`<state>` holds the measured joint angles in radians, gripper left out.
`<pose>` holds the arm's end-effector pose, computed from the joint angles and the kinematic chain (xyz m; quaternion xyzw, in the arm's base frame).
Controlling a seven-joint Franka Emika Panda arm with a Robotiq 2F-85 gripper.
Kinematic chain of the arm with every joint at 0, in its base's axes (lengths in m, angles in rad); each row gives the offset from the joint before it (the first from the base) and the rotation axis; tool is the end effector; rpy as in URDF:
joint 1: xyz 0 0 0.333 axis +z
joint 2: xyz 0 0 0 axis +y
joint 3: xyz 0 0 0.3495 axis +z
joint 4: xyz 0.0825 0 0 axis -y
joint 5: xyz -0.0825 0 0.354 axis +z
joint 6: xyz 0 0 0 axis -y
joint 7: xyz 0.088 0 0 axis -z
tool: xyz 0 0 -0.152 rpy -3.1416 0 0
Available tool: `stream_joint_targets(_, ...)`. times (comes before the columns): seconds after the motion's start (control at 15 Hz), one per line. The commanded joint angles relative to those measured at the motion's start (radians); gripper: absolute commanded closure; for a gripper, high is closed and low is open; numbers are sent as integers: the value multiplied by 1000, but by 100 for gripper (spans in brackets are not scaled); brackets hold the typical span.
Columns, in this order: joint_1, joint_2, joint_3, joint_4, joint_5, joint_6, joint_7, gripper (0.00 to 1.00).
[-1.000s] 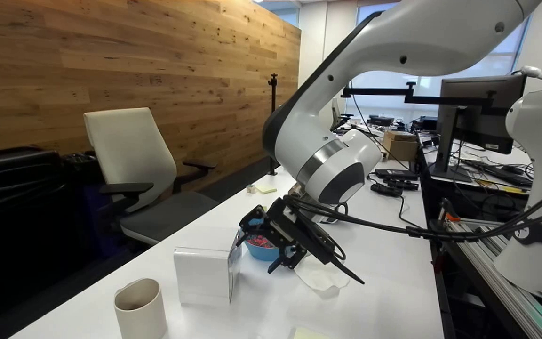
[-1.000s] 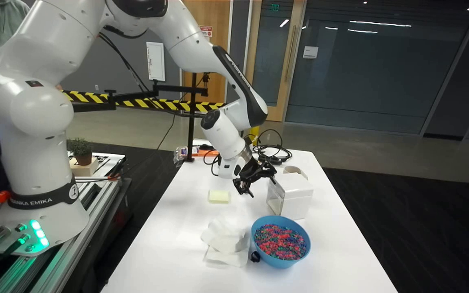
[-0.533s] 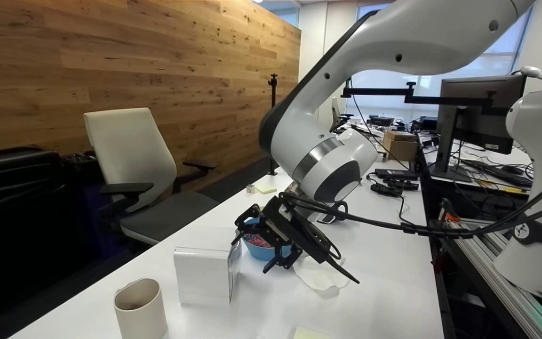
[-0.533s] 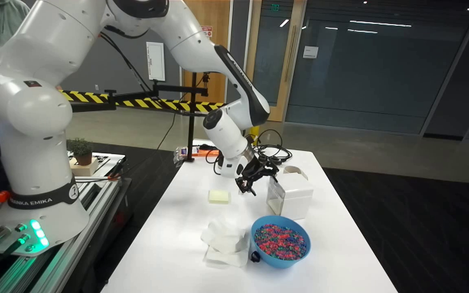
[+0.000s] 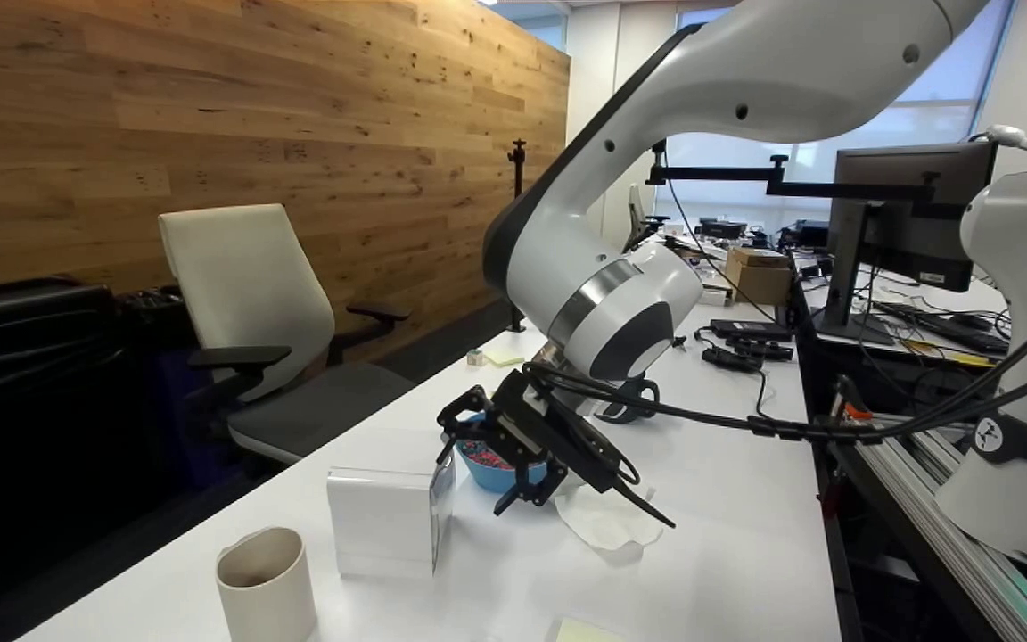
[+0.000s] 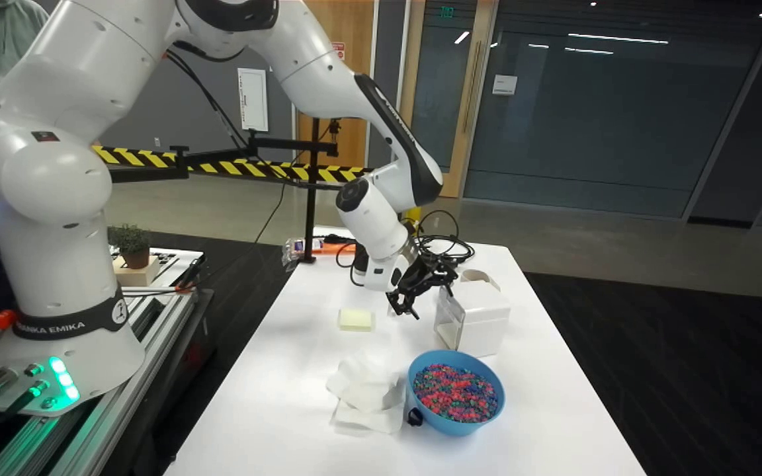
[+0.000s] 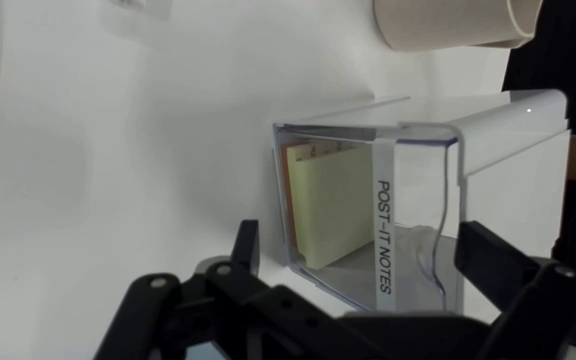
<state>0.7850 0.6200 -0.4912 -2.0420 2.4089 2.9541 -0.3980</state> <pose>0.5486 0.1240 0.1759 -0.6884 0.6440 -0.1859 0.2770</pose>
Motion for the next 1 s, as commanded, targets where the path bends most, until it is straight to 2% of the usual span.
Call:
stream_joint_targets(0.0, -52, 7, 46, 5, -64, -6, 42, 0)
stream_joint_targets(0.93, -101, -36, 103, -40, -60, -12, 42, 0)
